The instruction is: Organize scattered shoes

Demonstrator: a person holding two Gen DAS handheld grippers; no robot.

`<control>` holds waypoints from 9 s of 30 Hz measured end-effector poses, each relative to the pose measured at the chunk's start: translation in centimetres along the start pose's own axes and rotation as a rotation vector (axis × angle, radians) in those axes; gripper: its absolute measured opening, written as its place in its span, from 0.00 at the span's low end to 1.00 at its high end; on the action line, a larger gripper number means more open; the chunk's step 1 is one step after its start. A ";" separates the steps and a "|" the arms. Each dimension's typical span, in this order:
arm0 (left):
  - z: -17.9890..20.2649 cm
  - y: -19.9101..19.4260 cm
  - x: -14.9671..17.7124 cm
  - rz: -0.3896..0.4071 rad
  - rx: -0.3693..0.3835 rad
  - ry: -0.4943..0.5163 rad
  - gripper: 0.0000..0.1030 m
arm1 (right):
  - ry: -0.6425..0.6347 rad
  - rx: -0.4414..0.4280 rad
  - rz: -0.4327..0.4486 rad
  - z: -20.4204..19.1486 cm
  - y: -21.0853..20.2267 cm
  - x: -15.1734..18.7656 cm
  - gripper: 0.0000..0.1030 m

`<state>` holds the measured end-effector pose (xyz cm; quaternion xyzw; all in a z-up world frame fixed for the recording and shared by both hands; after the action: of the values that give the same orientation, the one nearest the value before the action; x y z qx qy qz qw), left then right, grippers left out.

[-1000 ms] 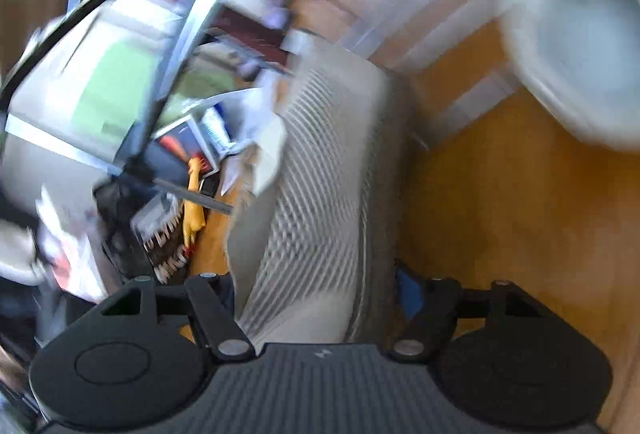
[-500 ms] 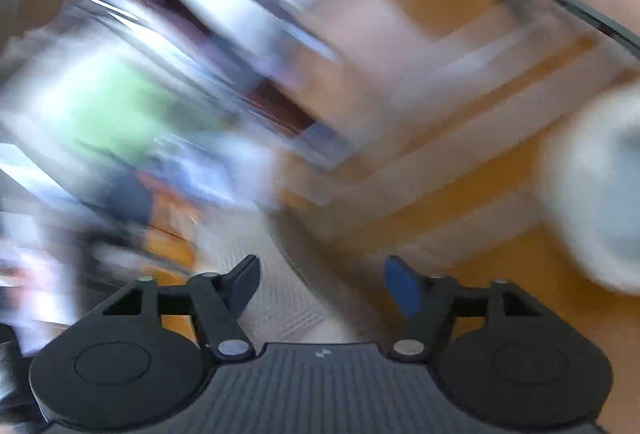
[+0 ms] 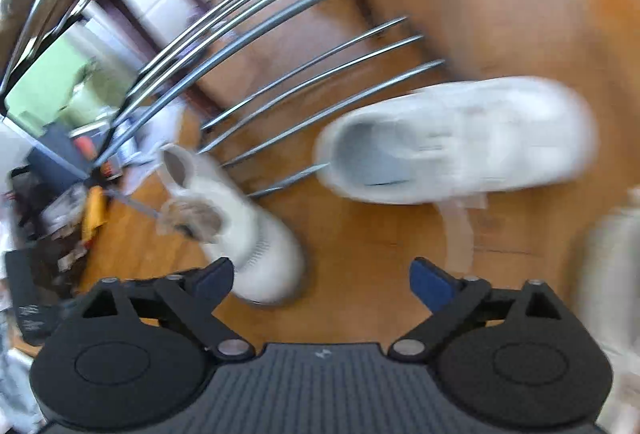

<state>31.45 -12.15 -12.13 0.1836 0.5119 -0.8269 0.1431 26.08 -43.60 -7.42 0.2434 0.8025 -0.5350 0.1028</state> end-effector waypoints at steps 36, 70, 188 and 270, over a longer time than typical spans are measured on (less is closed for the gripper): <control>20.5 15.3 6.4 -0.328 0.218 0.401 0.82 | 0.211 0.140 -0.039 18.0 1.6 7.2 0.57; -1.4 0.7 -5.0 0.133 -0.297 -0.056 0.96 | -0.297 -0.118 -0.040 -11.3 15.1 -6.7 0.65; 2.7 -3.2 8.5 -0.140 -0.202 0.076 0.99 | -0.027 -0.017 -0.106 -1.7 6.9 -3.2 0.94; -5.7 -13.5 14.9 -0.134 -0.183 -0.204 1.00 | 0.681 -0.511 -0.370 -6.9 10.8 18.3 0.14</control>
<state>13.28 -1.88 -10.45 0.0501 0.5790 -0.7989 0.1548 16.38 -28.81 -21.14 0.2249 0.9266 -0.2190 -0.2069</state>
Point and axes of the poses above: each gripper's, at about its wrist camera, not at the fingertips, and y roughly the way its jaws point, z to its right, x to its underside, the point moved 1 cm from there along y, roughly the way its jaws point, and after that the axes turned 2 degrees about -z, right-handed, at the moved point
